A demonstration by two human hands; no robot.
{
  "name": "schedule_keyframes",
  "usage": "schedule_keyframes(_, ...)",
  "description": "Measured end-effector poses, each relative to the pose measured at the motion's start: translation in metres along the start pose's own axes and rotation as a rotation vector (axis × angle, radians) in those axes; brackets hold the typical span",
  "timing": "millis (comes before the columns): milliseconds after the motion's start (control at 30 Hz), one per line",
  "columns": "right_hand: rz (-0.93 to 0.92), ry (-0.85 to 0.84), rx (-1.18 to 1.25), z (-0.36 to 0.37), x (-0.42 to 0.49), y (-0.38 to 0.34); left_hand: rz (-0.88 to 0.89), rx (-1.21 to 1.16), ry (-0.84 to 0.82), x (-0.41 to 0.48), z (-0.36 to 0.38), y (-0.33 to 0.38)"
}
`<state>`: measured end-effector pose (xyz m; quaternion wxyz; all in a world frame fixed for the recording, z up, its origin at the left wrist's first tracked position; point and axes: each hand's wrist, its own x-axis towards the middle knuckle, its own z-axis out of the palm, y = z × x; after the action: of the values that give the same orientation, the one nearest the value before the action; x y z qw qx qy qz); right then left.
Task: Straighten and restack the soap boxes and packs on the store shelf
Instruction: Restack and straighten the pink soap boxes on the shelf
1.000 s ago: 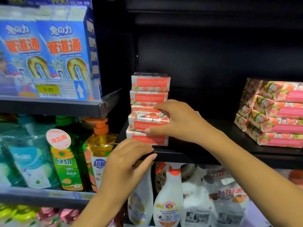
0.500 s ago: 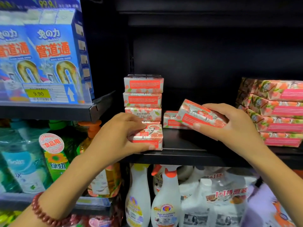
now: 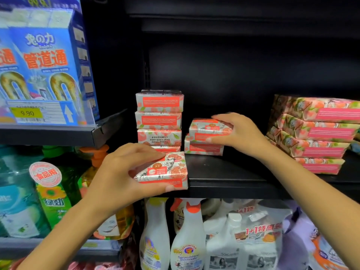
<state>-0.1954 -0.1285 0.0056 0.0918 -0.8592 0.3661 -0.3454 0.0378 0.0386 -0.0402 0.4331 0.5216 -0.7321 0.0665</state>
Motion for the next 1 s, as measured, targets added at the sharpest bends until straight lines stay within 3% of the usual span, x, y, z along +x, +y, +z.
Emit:
schedule_keyframes(500, 0.009, -0.103, -0.001, 0.016, 0.013, 0.005, 0.070, -0.019, 0.061, 0.000, 0.003, 0.009)
schedule_keyframes(733, 0.004, 0.155, 0.032, -0.013, -0.049, 0.003, 0.130, -0.039, 0.041, 0.021, 0.021, 0.023)
schedule_keyframes(1000, -0.013, -0.149, -0.058, -0.012, -0.107, 0.003, 0.109, -0.123, 0.092, 0.074, 0.058, 0.055)
